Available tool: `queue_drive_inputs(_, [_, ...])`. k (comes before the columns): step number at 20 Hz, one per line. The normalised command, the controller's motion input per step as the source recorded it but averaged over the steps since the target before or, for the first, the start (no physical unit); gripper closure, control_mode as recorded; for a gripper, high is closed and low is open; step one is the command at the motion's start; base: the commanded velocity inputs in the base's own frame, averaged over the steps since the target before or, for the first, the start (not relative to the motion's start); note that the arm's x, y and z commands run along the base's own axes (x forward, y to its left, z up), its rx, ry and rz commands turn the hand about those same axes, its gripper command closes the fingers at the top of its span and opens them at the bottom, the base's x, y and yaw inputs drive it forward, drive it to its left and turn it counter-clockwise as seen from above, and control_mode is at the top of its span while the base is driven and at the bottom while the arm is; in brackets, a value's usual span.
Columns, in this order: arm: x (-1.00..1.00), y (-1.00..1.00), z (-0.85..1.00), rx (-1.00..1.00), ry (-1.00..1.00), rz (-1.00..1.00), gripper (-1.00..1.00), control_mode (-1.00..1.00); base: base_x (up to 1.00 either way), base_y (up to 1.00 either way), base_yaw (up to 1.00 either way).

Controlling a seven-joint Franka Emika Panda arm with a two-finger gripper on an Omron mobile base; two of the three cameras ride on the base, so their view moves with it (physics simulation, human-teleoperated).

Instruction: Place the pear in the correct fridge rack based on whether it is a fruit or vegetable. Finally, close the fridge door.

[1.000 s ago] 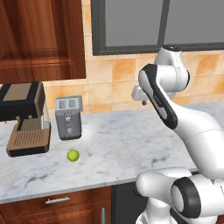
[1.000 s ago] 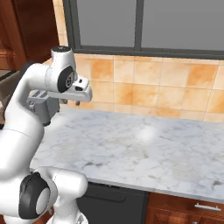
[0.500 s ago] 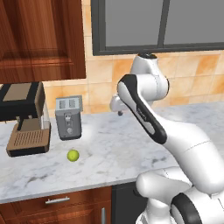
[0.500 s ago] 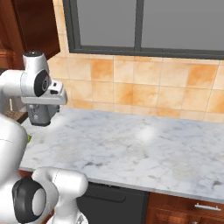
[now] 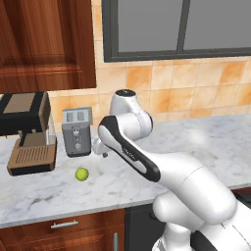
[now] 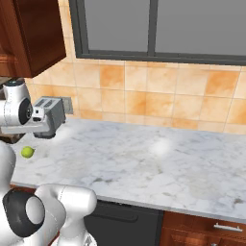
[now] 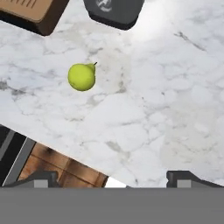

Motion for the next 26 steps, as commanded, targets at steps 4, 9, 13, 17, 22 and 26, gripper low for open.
queue_drive_inputs(4, [0.00,0.95,-0.47,0.00,0.09,0.12,-1.00,-1.00,0.00,0.00,0.00])
queue_drive_inputs(9, [0.00,0.62,-0.37,-0.03,0.11,0.13,-1.00,-1.00,0.00,0.00,0.00])
queue_drive_inputs(13, [0.06,0.12,-0.51,-0.11,0.04,0.04,-1.00,-1.00,0.00,0.00,0.00])
queue_drive_inputs(17, [0.05,-0.04,-0.40,-0.08,0.00,0.00,-1.00,-1.00,0.00,0.00,0.00])
queue_drive_inputs(22, [0.25,0.00,-0.33,-0.03,0.00,0.00,-1.00,-1.00,0.00,0.00,0.00])
queue_drive_inputs(26, [0.23,0.00,-0.20,0.00,-0.01,0.00,-1.00,-1.00,0.00,0.00,0.00])
